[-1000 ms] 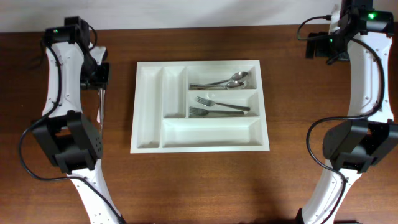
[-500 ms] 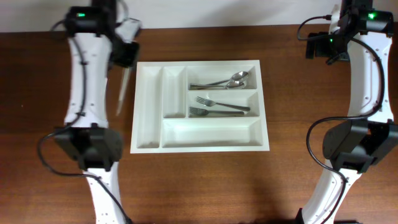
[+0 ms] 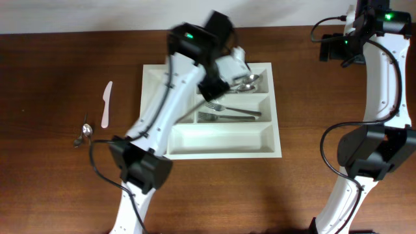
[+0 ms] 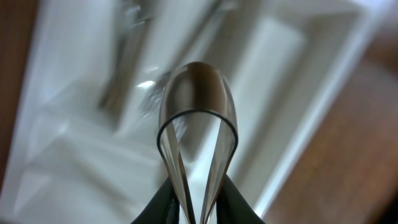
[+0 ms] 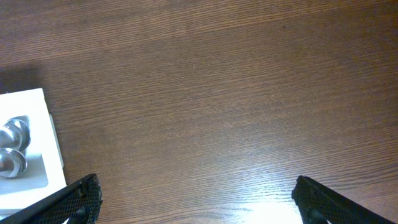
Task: Pack container
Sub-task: 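Carry the tongs into the tray's bottom compartment and release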
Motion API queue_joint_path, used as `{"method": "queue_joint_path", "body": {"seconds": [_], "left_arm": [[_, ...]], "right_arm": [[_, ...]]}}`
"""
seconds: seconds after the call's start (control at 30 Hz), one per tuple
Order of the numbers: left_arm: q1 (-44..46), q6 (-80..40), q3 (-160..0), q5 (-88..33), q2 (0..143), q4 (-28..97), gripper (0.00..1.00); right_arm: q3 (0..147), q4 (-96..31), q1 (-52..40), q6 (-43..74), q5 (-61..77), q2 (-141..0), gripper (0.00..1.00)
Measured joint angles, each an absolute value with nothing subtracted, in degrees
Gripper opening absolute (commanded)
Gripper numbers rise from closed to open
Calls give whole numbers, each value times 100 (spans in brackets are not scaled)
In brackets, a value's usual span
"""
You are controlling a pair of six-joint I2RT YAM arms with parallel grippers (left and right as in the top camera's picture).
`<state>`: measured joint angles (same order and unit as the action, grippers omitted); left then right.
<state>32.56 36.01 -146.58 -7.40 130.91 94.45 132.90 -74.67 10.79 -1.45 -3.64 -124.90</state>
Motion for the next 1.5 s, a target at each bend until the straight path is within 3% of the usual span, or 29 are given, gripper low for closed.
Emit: {"method": "queue_joint_path", "body": {"seconds": [0.23,0.63,1.23,1.37,1.43,1.5], "left_arm": [[3859,4123,-14398,-921,13091,9644,2],[3815,4327,-12641,-926,13117,9633,2],[3817,4375,-12578,-926,13133,8790,2],[3817,4377,-12578,-926,13133,8737,38],[3817,4372,-12578,-926,13133,8737,47],[3817,4397,-12578,-932,13133,8735,48]], "right_arm": [[13290,-7467,1079,-143,-366,-12490,99],[13290,-7470,1079,-143,-364,-12490,99],[13290,-7470,1079,-148,-366,-12492,99],[13290,-7470,1079,-145,-366,-12492,99],[13290,-7467,1079,-150,-364,-12490,99],[13290,-7470,1079,-145,-364,-12490,99]]}}
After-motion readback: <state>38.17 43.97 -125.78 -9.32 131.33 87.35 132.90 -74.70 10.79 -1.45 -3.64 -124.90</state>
